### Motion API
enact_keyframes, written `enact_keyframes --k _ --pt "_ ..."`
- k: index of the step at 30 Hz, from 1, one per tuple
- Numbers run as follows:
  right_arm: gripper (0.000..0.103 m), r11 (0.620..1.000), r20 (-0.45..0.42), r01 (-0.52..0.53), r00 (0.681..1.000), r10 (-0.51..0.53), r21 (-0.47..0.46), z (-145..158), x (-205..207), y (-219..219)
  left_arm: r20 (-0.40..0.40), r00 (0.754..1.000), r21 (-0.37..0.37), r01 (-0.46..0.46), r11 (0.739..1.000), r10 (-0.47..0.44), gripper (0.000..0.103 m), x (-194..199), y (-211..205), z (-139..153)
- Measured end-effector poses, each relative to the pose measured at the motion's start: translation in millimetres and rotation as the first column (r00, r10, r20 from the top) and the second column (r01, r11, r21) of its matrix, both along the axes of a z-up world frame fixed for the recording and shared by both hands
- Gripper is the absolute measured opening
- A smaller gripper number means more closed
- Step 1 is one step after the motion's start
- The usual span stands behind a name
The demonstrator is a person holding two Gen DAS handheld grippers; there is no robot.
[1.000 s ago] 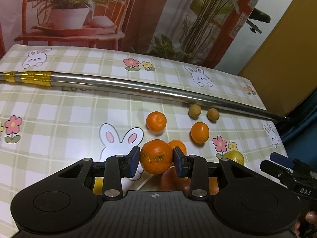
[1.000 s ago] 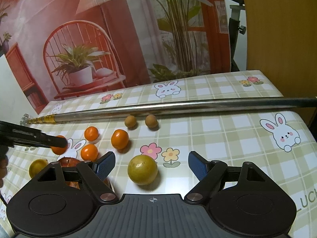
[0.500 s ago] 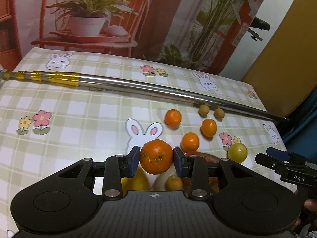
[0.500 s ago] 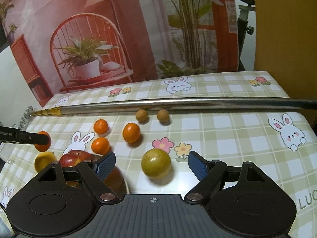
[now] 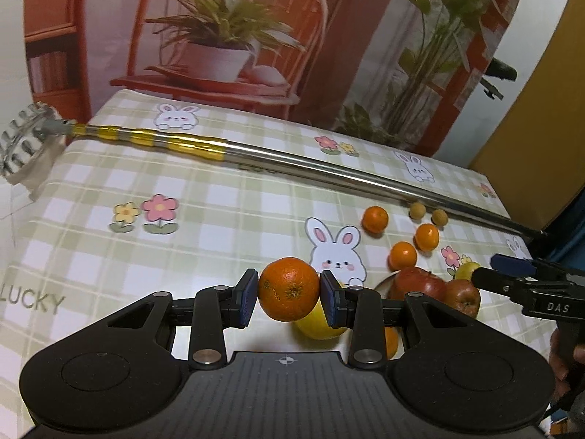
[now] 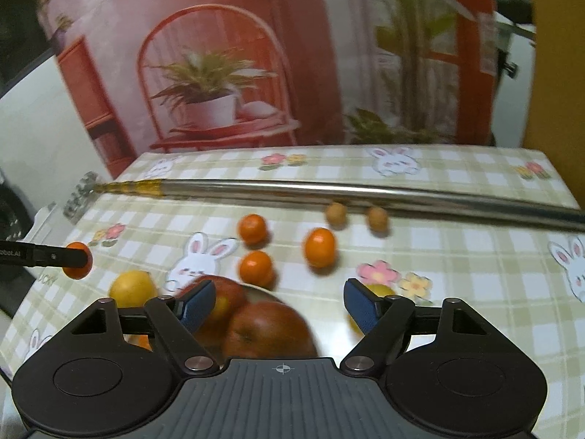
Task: Organize fruits
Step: 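Lift the tangerine with left while right grasps a lemon, then lower the tangerine onto the plate and open left while right holds the lemon above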
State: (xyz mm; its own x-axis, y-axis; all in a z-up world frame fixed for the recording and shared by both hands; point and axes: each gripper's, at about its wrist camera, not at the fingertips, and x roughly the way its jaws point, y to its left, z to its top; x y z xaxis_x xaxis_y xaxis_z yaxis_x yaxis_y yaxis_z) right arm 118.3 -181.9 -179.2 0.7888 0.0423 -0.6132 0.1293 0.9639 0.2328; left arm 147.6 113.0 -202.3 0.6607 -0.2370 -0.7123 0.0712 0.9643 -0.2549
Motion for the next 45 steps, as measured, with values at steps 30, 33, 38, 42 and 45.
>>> enact_keyframes --k 30,33,38,42,45 --pt "0.059 0.911 -0.217 -0.401 0.901 0.375 -0.092 -28.2 115.8 163.4 0.002 0.992 -0.063 -0.128 0.99 0.128 0.039 -32.7 54.4 -15.4" --pt "0.053 0.92 -0.229 -0.384 0.905 0.359 -0.076 -32.3 120.2 161.2 0.001 0.992 -0.064 -0.122 0.99 0.122 0.039 -32.2 52.3 -15.7" --pt "0.053 0.934 -0.234 -0.356 0.911 0.339 -0.032 -37.3 123.2 155.3 -0.002 0.994 -0.064 -0.109 0.992 0.109 0.039 -31.6 48.2 -15.4" --pt "0.052 0.933 -0.224 -0.359 0.912 0.343 -0.033 -38.4 120.9 155.4 -0.004 0.995 -0.066 -0.103 0.992 0.103 0.039 -32.6 46.3 -13.9" --pt "0.052 0.942 -0.19 -0.333 0.928 0.321 -0.033 -33.6 114.0 151.1 -0.005 0.996 -0.071 -0.089 0.994 0.088 0.039 -33.4 42.5 -11.7"
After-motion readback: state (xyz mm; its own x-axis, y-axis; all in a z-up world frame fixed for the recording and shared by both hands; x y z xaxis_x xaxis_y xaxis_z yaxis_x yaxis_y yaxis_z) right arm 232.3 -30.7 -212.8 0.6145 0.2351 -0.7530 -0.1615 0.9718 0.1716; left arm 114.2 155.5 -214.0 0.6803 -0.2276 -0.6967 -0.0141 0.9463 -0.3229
